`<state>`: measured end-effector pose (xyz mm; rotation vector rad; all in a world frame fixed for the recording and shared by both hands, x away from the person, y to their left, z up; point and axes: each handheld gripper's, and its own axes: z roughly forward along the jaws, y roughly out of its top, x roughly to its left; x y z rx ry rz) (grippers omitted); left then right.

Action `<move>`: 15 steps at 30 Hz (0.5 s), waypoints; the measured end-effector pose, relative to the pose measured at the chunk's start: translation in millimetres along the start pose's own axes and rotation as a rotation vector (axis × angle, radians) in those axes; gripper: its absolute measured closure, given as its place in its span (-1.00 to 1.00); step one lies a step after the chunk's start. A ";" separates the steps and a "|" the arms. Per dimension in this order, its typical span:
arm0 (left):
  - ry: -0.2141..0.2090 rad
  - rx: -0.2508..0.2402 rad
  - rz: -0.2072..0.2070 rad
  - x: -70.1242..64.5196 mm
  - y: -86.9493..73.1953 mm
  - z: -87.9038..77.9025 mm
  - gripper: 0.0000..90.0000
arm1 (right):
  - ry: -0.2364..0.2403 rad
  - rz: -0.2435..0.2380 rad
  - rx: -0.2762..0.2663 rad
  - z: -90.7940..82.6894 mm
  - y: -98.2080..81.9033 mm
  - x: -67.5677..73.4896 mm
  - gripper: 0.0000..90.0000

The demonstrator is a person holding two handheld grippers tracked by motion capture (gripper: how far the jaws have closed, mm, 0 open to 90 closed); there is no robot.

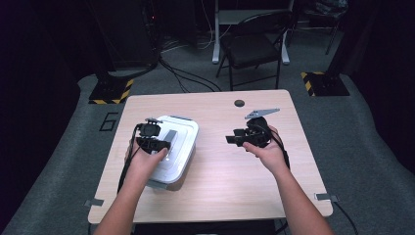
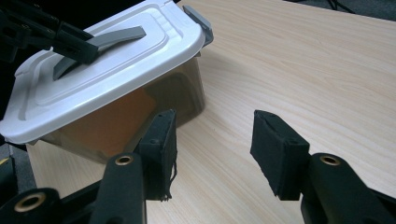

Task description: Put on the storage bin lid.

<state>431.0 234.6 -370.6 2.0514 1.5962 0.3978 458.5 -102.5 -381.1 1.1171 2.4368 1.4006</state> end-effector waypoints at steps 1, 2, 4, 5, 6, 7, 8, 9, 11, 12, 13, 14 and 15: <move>0.000 -0.001 0.001 0.4 0.3 0.2 0.47 | 0.000 0.003 0.003 0.3 -0.1 0.2 0.10; -0.001 -0.001 0.003 0.8 0.8 0.6 0.47 | -0.001 0.002 0.003 0.6 -0.2 0.4 0.11; -0.002 -0.002 0.002 1.0 1.2 1.1 0.47 | 0.001 -0.005 0.002 1.0 -0.2 0.1 0.11; -0.011 0.000 0.000 2.1 1.9 1.6 0.47 | 0.001 -0.002 0.001 0.9 -0.1 1.0 0.10; -0.016 0.002 0.004 3.1 2.2 1.8 0.48 | 0.002 -0.002 0.001 0.9 0.0 1.2 0.11; -0.020 0.006 0.005 3.8 2.5 1.9 0.48 | 0.002 -0.003 -0.001 1.1 0.1 1.1 0.11; -0.021 0.009 0.006 3.8 2.9 1.9 0.48 | 0.002 -0.002 0.001 1.2 0.0 1.1 0.10; -0.017 0.012 0.009 3.3 3.2 2.1 0.48 | 0.001 -0.002 0.002 1.4 0.0 0.9 0.10; -0.002 0.013 0.030 1.1 3.1 2.5 0.48 | 0.000 0.000 0.002 1.7 -0.2 0.6 0.11; -0.002 0.013 0.030 1.1 3.1 2.5 0.48 | 0.000 0.001 0.002 1.7 -0.3 0.5 0.11; 0.002 0.017 0.045 1.0 3.4 2.5 0.48 | 0.000 -0.001 0.001 1.7 -0.3 0.3 0.11; -0.002 0.018 0.042 1.5 3.7 2.7 0.48 | 0.002 -0.002 0.001 1.7 -0.3 0.1 0.11; -0.006 0.020 0.045 2.0 3.9 2.8 0.48 | 0.001 -0.001 0.000 1.5 -0.2 0.1 0.11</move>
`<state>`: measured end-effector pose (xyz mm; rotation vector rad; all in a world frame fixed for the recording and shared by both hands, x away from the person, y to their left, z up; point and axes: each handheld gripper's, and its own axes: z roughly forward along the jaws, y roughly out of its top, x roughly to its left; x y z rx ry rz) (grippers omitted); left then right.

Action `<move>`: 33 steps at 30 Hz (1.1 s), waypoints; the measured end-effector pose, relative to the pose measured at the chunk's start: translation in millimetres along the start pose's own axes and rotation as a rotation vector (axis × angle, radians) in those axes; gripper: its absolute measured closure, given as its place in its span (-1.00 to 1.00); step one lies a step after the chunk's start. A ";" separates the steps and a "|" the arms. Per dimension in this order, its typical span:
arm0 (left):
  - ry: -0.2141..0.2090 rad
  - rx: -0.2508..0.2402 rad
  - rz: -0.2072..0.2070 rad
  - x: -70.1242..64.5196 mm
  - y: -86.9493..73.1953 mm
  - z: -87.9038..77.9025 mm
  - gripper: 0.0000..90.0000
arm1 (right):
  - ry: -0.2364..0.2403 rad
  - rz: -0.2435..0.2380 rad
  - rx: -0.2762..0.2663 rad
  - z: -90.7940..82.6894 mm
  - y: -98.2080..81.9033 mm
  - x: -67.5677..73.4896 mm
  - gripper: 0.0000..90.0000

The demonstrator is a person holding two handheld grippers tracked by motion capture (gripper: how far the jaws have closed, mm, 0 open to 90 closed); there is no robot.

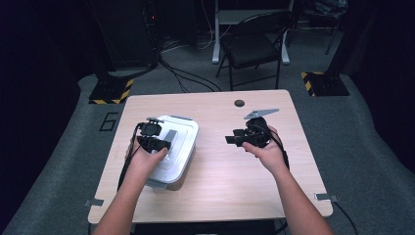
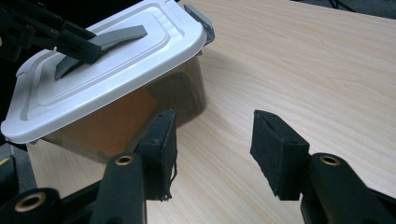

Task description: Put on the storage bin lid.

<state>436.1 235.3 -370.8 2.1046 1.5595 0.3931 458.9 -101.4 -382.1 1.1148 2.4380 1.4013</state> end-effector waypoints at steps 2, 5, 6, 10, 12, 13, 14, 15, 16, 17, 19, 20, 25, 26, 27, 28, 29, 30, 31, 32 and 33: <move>-0.002 0.003 -0.002 0.3 0.6 0.2 0.48 | 0.000 0.006 -0.001 -0.8 0.1 0.3 0.11; -0.002 0.010 0.005 0.2 1.8 0.5 0.48 | 0.000 0.005 -0.007 -1.6 0.2 -0.8 0.11; -0.001 0.012 0.000 -0.1 2.1 0.5 0.48 | 0.001 0.005 -0.007 -1.6 0.2 -0.9 0.11; -0.007 0.017 -0.002 0.9 2.8 0.0 0.48 | 0.000 0.012 -0.003 -1.0 -0.1 -0.7 0.11; -0.013 0.018 -0.014 1.7 3.3 0.0 0.48 | 0.000 0.012 -0.004 -0.9 -0.2 -0.9 0.11; -0.008 0.014 -0.012 1.7 3.4 0.2 0.48 | 0.001 0.010 -0.005 -0.9 -0.2 -1.3 0.11; -0.008 0.014 -0.012 1.7 3.4 0.2 0.48 | 0.001 0.010 -0.005 -0.9 -0.2 -1.3 0.11; -0.003 0.010 -0.008 1.4 3.2 0.6 0.48 | 0.001 0.009 -0.005 -1.0 -0.2 -1.6 0.11; -0.001 0.005 0.001 1.7 3.3 0.7 0.48 | 0.002 0.008 -0.005 -1.2 -0.3 -1.9 0.11; -0.008 0.008 -0.001 2.6 3.7 0.4 0.47 | 0.001 0.009 -0.006 -1.4 -0.4 -2.1 0.11; -0.014 0.007 -0.013 3.1 3.7 0.3 0.47 | 0.000 0.008 -0.007 -1.5 -0.4 -2.4 0.11; -0.027 0.009 -0.010 4.5 3.9 -0.3 0.47 | 0.000 0.013 -0.006 -1.7 -0.4 -2.3 0.11; -0.066 -0.016 0.030 4.0 3.7 -2.0 0.14 | 0.000 0.014 -0.011 -3.2 -0.1 -3.4 0.11; -0.073 -0.019 0.031 4.2 3.6 -2.3 0.11 | 0.000 0.017 -0.013 -3.6 -0.1 -3.6 0.11; -0.077 -0.023 0.035 4.6 3.2 -2.9 0.07 | -0.001 0.016 -0.014 -3.9 -0.1 -3.7 0.11; -0.076 -0.031 0.038 5.2 2.5 -3.6 0.05 | -0.002 0.016 -0.014 -4.1 -0.1 -3.7 0.11; -0.076 -0.031 0.038 5.2 2.5 -3.6 0.02 | -0.002 0.016 -0.014 -4.1 -0.1 -3.7 0.11; -0.072 -0.040 0.041 6.2 1.8 -4.8 0.02 | -0.002 0.016 -0.014 -4.2 -0.2 -3.6 0.11; -0.088 -0.065 0.040 7.8 0.5 -8.0 -0.07 | -0.002 0.015 -0.012 -4.3 -0.3 -3.4 0.11; -0.090 -0.067 0.041 8.6 0.0 -10.1 -0.08 | -0.002 0.015 -0.012 -4.2 -0.3 -3.3 0.11; -0.090 -0.067 0.041 8.6 0.0 -10.1 -0.08 | -0.002 0.015 -0.012 -4.2 -0.3 -3.3 0.11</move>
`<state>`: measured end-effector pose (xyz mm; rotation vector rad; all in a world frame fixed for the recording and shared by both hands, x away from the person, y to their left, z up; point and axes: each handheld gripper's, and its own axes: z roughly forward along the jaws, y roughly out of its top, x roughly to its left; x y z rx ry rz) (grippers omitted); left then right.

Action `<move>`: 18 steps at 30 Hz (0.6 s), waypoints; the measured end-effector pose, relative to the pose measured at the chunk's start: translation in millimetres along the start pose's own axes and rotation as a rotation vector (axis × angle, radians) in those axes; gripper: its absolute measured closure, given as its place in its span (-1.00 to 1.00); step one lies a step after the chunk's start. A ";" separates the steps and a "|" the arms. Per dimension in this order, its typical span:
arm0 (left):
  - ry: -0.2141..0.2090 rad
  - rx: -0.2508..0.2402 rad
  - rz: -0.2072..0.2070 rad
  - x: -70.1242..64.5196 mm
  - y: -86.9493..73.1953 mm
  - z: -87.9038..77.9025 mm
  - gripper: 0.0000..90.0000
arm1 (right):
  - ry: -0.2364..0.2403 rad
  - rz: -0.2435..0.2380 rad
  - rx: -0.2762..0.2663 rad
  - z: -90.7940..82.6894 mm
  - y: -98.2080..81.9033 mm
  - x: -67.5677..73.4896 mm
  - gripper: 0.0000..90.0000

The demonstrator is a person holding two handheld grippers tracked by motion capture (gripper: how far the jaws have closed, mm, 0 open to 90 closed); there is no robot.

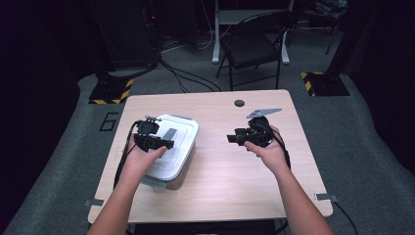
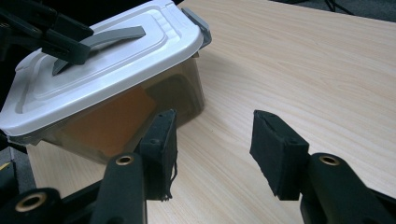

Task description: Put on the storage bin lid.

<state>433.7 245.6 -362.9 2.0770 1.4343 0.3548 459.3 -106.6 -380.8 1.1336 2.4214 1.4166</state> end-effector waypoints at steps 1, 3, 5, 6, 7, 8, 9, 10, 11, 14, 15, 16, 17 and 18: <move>-0.010 -0.018 0.007 1.7 -0.5 -3.8 -0.08 | -0.001 0.000 0.000 0.3 0.0 0.1 0.11; -0.007 -0.045 -0.001 2.6 -0.6 -7.4 -0.11 | -0.002 -0.002 0.001 0.8 0.0 0.1 0.11; -0.003 -0.059 -0.003 4.5 -0.5 -12.1 -0.10 | -0.004 -0.002 0.001 0.8 0.0 0.5 0.11; -0.003 -0.065 -0.001 6.0 -0.5 -14.6 -0.10 | -0.003 -0.002 0.000 0.7 0.0 0.4 0.11; -0.005 -0.074 -0.005 8.0 -0.7 -17.2 -0.10 | -0.003 -0.002 0.001 0.6 0.0 0.3 0.11; -0.005 -0.074 -0.005 8.0 -0.7 -17.2 -0.10 | -0.004 -0.001 0.001 0.5 -0.1 0.1 0.11; 0.001 -0.081 -0.006 10.5 -0.9 -20.2 -0.10 | -0.004 0.000 0.002 0.5 -0.3 -0.1 0.11; 0.017 -0.095 -0.009 18.2 -2.2 -26.9 -0.10 | -0.004 -0.004 0.002 0.5 -0.3 -0.5 0.11; 0.017 -0.095 -0.009 18.2 -2.2 -26.9 -0.10 | -0.004 -0.004 0.002 0.5 -0.3 -0.5 0.11; 0.031 -0.111 -0.030 26.6 -4.9 -32.1 -0.10 | -0.006 -0.002 0.000 0.1 -0.4 -0.7 0.11; 0.036 -0.115 -0.032 30.2 -6.1 -34.2 -0.10 | -0.007 -0.003 0.000 -0.1 -0.5 -0.8 0.11; 0.041 -0.125 -0.038 33.3 -7.5 -35.9 -0.10 | -0.008 -0.002 -0.001 -0.2 -0.5 -0.9 0.11; 0.042 -0.125 -0.038 37.1 -9.0 -38.0 -0.10 | -0.009 -0.002 -0.001 -0.3 -0.6 -1.1 0.11; 0.049 -0.127 -0.045 40.3 -10.6 -39.7 -0.10 | -0.010 -0.002 0.000 -0.4 -0.7 -1.2 0.11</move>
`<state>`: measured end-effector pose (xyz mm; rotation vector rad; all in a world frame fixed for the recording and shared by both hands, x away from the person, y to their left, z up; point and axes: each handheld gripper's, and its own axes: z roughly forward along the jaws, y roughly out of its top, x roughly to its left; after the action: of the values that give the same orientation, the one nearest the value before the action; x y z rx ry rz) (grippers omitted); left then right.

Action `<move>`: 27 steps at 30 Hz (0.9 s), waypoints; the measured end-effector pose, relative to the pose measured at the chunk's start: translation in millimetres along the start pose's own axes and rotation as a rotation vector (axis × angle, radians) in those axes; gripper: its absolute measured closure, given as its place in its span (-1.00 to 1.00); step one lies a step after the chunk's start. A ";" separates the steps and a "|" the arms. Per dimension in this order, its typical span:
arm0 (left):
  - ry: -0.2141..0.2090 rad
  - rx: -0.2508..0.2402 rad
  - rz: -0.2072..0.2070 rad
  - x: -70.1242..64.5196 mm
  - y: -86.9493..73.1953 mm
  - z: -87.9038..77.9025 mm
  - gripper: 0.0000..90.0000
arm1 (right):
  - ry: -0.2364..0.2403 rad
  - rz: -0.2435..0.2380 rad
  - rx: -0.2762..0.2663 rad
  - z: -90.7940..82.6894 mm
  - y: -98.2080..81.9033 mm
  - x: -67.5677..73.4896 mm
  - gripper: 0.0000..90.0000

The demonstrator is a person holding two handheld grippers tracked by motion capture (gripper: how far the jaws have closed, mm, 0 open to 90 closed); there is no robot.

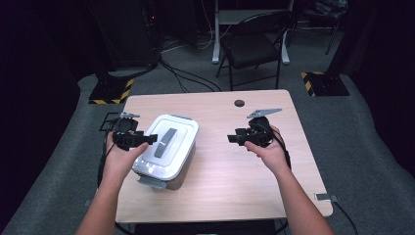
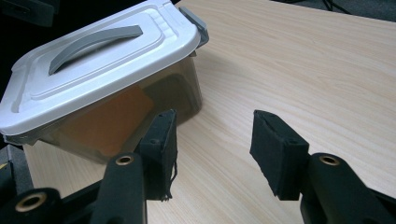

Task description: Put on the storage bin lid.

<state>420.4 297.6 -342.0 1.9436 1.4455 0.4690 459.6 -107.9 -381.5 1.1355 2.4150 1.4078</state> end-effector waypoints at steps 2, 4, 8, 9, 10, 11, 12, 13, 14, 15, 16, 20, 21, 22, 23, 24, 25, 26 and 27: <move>0.012 -0.006 -0.009 7.5 -3.1 -3.0 -0.10 | -0.002 0.002 0.002 0.2 -0.4 -0.2 0.11; 0.021 -0.007 -0.020 15.5 -6.5 -5.6 -0.10 | -0.003 0.005 0.007 0.3 -0.7 -0.1 0.11; 0.037 -0.012 -0.037 30.3 -12.9 -9.3 -0.10 | -0.005 0.005 0.011 0.8 -1.5 -0.5 0.11; 0.039 -0.017 -0.041 33.7 -14.5 -10.2 -0.10 | -0.007 0.006 0.011 0.7 -1.6 -0.5 0.11; 0.044 -0.022 -0.044 36.8 -16.2 -11.1 -0.10 | -0.008 0.006 0.010 0.6 -1.9 -0.8 0.11; 0.047 -0.024 -0.048 40.0 -17.8 -12.1 -0.10 | -0.010 0.005 0.008 0.5 -2.1 -1.2 0.11; 0.050 -0.029 -0.055 43.5 -20.0 -13.1 -0.10 | -0.012 0.006 0.008 0.2 -2.5 -1.6 0.11; 0.052 -0.030 -0.055 45.8 -21.2 -13.6 -0.10 | -0.011 0.009 0.011 -0.4 -2.9 -2.2 0.11; 0.052 -0.032 -0.060 47.8 -22.5 -13.9 -0.10 | -0.014 0.011 0.009 -0.5 -3.2 -2.5 0.11; 0.056 -0.034 -0.059 51.5 -24.6 -14.8 -0.10 | -0.015 0.011 0.007 -0.6 -3.5 -3.0 0.11; 0.060 -0.036 -0.061 54.1 -26.3 -15.2 -0.10 | -0.017 0.013 0.010 -1.0 -4.0 -3.4 0.11; 0.068 -0.035 -0.070 64.0 -32.5 -16.3 -0.10 | -0.023 0.021 0.013 -1.5 -5.7 -3.8 0.11; 0.068 -0.034 -0.070 65.8 -33.7 -16.6 -0.11 | -0.024 0.018 0.013 -1.6 -6.2 -4.2 0.11; 0.068 -0.039 -0.076 68.9 -36.4 -16.5 -0.11 | -0.025 0.023 0.015 -1.8 -6.6 -3.9 0.11; 0.071 -0.042 -0.075 70.4 -37.8 -16.4 -0.11 | -0.028 0.023 0.016 -2.2 -7.4 -4.2 0.11; 0.067 -0.042 -0.075 72.6 -39.5 -16.4 -0.12 | -0.029 0.022 0.019 -2.6 -7.7 -4.4 0.11; 0.067 -0.044 -0.074 74.7 -41.3 -16.5 -0.13 | -0.033 0.021 0.017 -3.1 -8.1 -4.4 0.10; 0.071 -0.048 -0.071 76.5 -42.7 -16.2 -0.13 | -0.031 0.025 0.016 -3.9 -8.4 -4.2 0.10; 0.076 -0.051 -0.068 79.3 -45.0 -15.8 -0.14 | -0.034 0.026 0.016 -4.3 -8.6 -4.0 0.10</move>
<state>404.5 384.5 -369.6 1.8488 1.5274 0.5481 455.9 -116.0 -386.9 1.1890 2.4011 1.3683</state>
